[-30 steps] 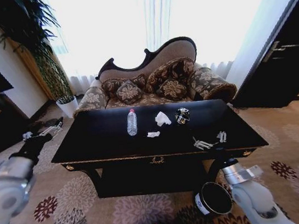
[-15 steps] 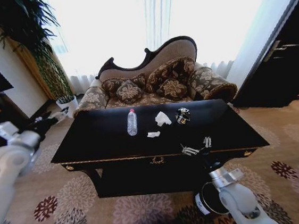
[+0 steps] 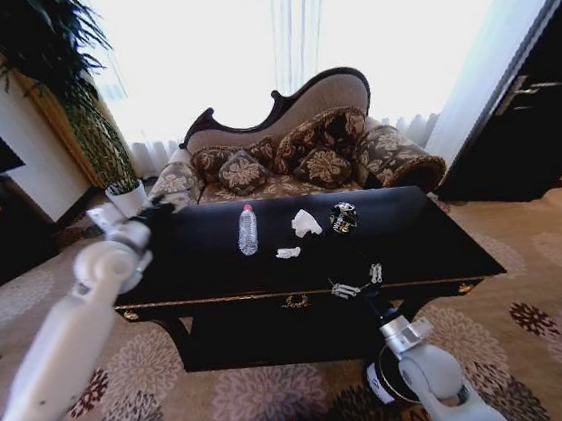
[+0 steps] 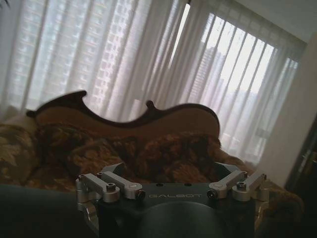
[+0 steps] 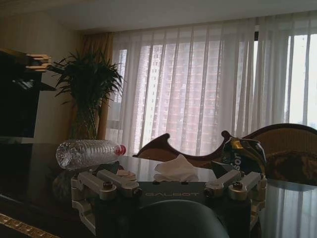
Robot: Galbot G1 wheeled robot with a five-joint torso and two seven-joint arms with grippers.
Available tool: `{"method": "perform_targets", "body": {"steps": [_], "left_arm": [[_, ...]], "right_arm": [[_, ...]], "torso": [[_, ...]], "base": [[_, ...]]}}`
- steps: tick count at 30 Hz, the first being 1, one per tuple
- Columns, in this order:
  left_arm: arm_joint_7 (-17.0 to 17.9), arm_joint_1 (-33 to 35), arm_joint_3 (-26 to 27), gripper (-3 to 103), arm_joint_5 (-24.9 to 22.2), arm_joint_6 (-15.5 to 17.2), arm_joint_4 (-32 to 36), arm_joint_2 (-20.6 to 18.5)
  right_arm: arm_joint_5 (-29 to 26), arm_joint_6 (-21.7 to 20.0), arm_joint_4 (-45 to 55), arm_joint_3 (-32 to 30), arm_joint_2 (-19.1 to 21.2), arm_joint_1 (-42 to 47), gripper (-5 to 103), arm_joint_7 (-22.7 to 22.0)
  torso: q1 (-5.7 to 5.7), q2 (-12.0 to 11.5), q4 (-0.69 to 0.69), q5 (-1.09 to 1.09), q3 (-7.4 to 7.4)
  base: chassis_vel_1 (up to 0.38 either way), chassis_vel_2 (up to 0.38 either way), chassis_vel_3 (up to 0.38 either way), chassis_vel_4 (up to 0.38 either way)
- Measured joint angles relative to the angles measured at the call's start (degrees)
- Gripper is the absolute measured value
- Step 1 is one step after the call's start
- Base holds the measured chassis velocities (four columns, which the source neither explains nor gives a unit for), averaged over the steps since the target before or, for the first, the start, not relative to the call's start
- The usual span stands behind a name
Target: Move to the front of the table and place the trash on the table into the trash bin.
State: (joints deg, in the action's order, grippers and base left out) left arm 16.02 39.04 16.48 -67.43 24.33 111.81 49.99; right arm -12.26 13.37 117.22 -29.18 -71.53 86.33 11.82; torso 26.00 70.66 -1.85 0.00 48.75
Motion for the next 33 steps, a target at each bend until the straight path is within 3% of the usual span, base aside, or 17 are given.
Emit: {"method": "perform_targets", "body": {"steps": [7, 14, 23, 33], "left_arm": [[0.0, -3.3, -10.2, 100, 4.5, 0.4, -2.7, 5.0], [-0.3, -6.5, -15.4, 100, 6.3, 0.3, -6.6, 8.3], [-0.9, -6.7, -18.1, 100, 9.3, 0.3, -9.6, 10.9], [-1.0, -5.2, -19.2, 100, 11.1, 0.1, -9.7, 12.3]], "right_arm": [[0.5, 0.1, -0.9, 0.9, -0.2, -0.5, 100, 0.1], [-0.6, -0.1, -0.8, -1.5, 0.7, -0.5, 100, -0.4], [-5.4, -1.6, 3.8, -5.1, 2.7, 0.2, 100, -2.0], [-7.0, -1.9, 5.6, -5.8, 3.6, 0.2, 100, -1.5]], "torso": [[0.00, 0.0, -0.02, 0.00, 0.00], [0.01, 0.0, -0.01, 0.00, 0.01], [0.01, 0.0, 0.00, 0.01, 0.01], [0.01, 0.0, -0.01, 0.01, 0.00]], "base": [[0.000, 0.000, 0.000, 0.000], [0.000, 0.000, 0.000, 0.000], [0.000, 0.000, 0.000, 0.000], [0.000, 0.000, 0.000, 0.000]]}}
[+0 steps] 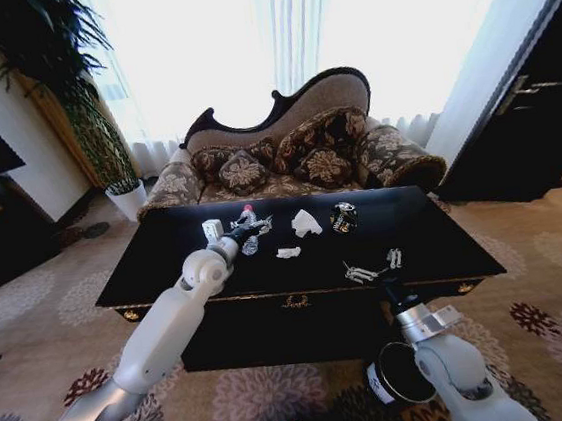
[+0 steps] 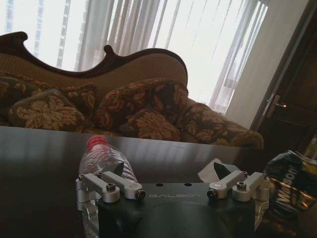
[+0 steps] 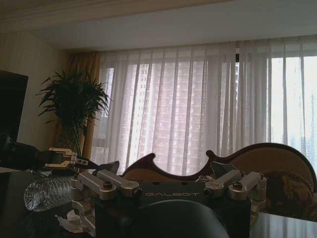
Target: Move to the front of the table and place the trash on the table into the trash bin.
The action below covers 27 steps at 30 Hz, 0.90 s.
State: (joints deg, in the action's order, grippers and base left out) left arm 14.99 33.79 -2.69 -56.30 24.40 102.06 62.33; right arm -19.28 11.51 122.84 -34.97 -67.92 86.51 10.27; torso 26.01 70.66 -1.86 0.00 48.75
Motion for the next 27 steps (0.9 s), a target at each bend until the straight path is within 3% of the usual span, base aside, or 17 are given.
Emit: {"method": "perform_targets", "body": {"steps": [15, 27], "left_arm": [[-0.9, 4.4, 1.6, 100, 2.6, 0.1, 4.5, -1.1], [-2.4, 7.4, 7.1, 100, 2.9, -0.4, 8.6, -4.5]], "right_arm": [[1.2, 0.2, -0.4, 1.0, -0.8, 0.1, 100, 0.6], [2.7, 0.4, -0.9, 2.4, -1.8, -0.1, 100, 1.1]], "torso": [[-0.01, 0.0, 0.00, 0.01, 0.00], [0.00, 0.0, 0.00, 0.01, 0.00]], "base": [[0.000, 0.000, 0.000, 0.000], [0.000, 0.000, 0.000, 0.000]]}}
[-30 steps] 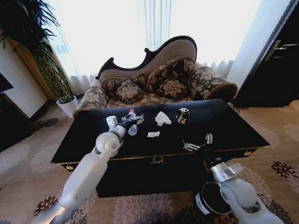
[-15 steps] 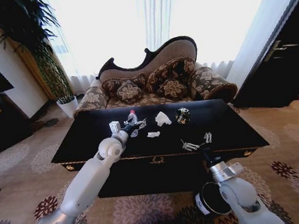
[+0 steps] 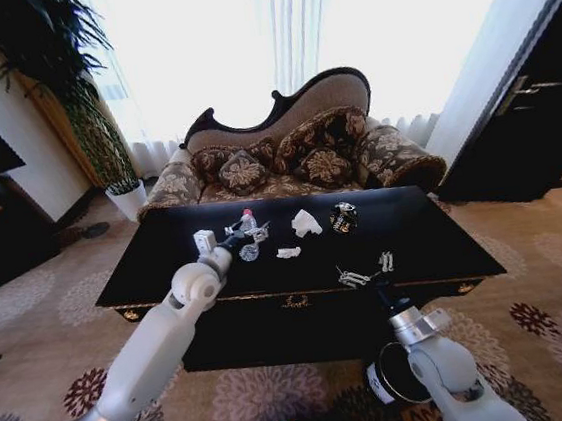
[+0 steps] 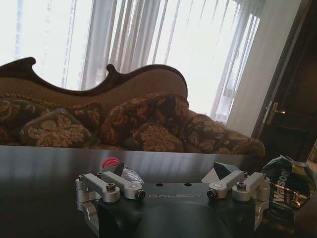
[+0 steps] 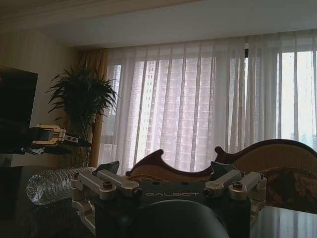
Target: Move to the front of the table and place the trash on the table into the trash bin.
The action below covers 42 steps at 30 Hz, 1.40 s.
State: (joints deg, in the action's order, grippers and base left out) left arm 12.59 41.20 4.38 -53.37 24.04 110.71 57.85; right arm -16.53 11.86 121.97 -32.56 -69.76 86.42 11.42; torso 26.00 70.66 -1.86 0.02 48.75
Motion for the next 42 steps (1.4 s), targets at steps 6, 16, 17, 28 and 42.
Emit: {"method": "perform_targets", "body": {"steps": [6, 16, 17, 28, 42], "left_arm": [[1.4, 3.2, 0.7, 100, -0.1, 1.5, 2.4, -0.8], [3.1, 3.0, -1.1, 100, 0.1, 4.9, 0.5, -0.5], [3.0, 2.6, -1.4, 100, 0.0, 4.9, 0.0, -0.3], [2.4, 3.6, -1.3, 93, -0.5, 4.9, -0.6, 0.0], [0.5, 7.4, 1.7, 46, 0.1, 3.6, 1.0, 0.3]], "right_arm": [[0.0, 0.0, 0.1, 0.1, 0.1, 0.1, 100, 0.3], [0.0, 0.7, -0.1, 0.0, 0.3, 0.4, 100, 1.0], [0.0, 0.9, -0.2, -0.1, 0.3, 0.4, 100, 1.1], [-0.1, 1.9, -1.1, -0.2, 0.5, 0.2, 100, 1.5], [0.1, 2.3, -1.3, 0.0, 0.3, 0.0, 100, 2.0]], "torso": [[0.00, 0.0, 0.00, -0.01, 0.00], [0.00, 0.0, 0.00, -0.01, 0.00], [0.00, 0.0, 0.00, -0.01, 0.00], [0.00, 0.0, 0.00, -0.01, 0.00], [0.00, 0.0, -0.01, -0.01, 0.00]], "base": [[0.000, 0.000, 0.000, 0.000], [0.000, 0.000, 0.000, 0.000], [0.000, 0.000, 0.000, 0.000], [0.000, 0.000, 0.000, 0.000], [0.000, 0.000, 0.000, 0.000]]}}
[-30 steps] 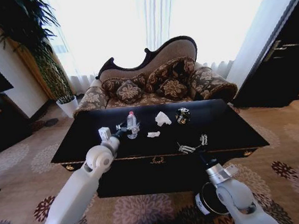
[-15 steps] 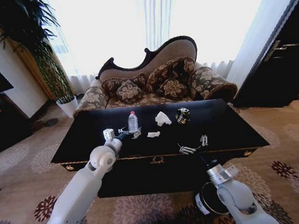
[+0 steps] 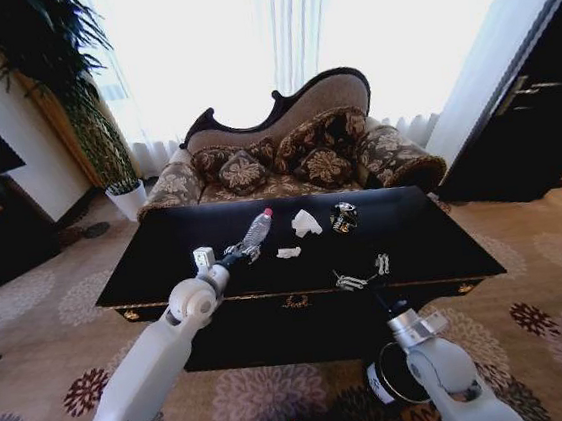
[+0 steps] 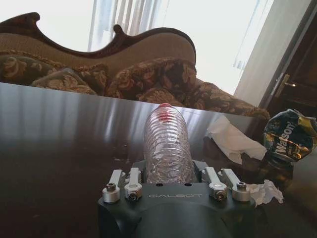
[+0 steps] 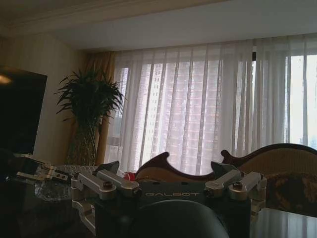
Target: Move to the front of the table and place the trash on the table into the trash bin.
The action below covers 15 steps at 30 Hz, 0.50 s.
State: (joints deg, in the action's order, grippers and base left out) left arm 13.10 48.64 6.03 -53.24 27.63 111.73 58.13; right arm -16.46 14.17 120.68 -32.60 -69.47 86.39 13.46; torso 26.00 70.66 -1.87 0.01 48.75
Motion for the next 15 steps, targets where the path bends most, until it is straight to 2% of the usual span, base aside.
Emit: {"method": "perform_targets", "body": {"steps": [3, 4, 5, 7, 8, 9, 12, 14, 15], "left_arm": [[-1.5, 4.2, 3.8, 40, 1.4, -1.1, 2.9, -0.6], [-3.0, 6.6, 6.8, 37, 3.0, -2.4, 4.7, -1.1], [-3.0, 6.6, 6.8, 37, 3.0, -2.4, 4.7, -1.1], [-7.1, 11.5, 12.5, 35, 8.2, -5.6, 7.5, -1.7], [-9.6, 14.5, 16.1, 35, 12.4, -7.9, 9.2, -2.1], [-9.6, 14.5, 16.1, 35, 12.4, -7.9, 9.2, -2.1], [-15.0, 21.4, 23.7, 35, 20.8, -13.4, 13.6, -3.0], [-17.4, 24.9, 27.8, 35, 24.5, -16.7, 16.4, -3.3], [-17.4, 24.9, 27.8, 35, 24.5, -16.7, 16.4, -3.3]], "right_arm": [[-1.1, 0.0, 0.2, 0.4, -0.1, -0.1, 100, 0.0], [-2.3, 0.0, 0.6, 0.7, 0.0, 0.0, 100, -0.1], [-2.3, 0.0, 0.6, 0.7, 0.0, 0.0, 100, -0.1], [-5.2, -0.5, 1.4, 1.2, 0.1, 0.1, 100, -0.1], [-6.8, -0.8, 1.9, 1.6, 0.2, 0.1, 100, -0.1], [-6.8, -0.8, 1.9, 1.6, 0.2, 0.1, 100, -0.1], [-12.8, -2.5, 4.0, 3.0, 0.7, 0.5, 100, 0.2], [-17.4, -3.9, 5.6, 4.1, 1.0, 1.0, 100, 0.5], [-17.4, -3.9, 5.6, 4.1, 1.0, 1.0, 100, 0.5]], "torso": [[0.01, 0.0, 0.01, 0.02, 0.01], [0.00, 0.0, 0.00, -0.01, 0.00], [0.00, 0.0, 0.00, -0.01, 0.00], [0.00, 0.0, 0.01, 0.02, 0.00], [0.00, 0.0, 0.01, 0.01, -0.01], [0.00, 0.0, 0.01, 0.01, -0.01], [0.00, 0.0, 0.04, 0.02, 0.00], [0.00, 0.0, 0.02, 0.00, 0.00], [0.00, 0.0, 0.02, 0.00, 0.00]], "base": [[0.000, 0.000, 0.000, 0.000], [0.000, 0.000, 0.000, 0.000], [0.000, 0.000, 0.000, 0.000], [0.000, 0.000, 0.000, 0.000], [0.000, 0.000, 0.000, 0.000], [0.000, 0.000, 0.000, 0.000], [0.000, 0.000, 0.000, 0.000], [0.000, 0.000, 0.000, 0.000], [0.000, 0.000, 0.000, 0.000]]}}
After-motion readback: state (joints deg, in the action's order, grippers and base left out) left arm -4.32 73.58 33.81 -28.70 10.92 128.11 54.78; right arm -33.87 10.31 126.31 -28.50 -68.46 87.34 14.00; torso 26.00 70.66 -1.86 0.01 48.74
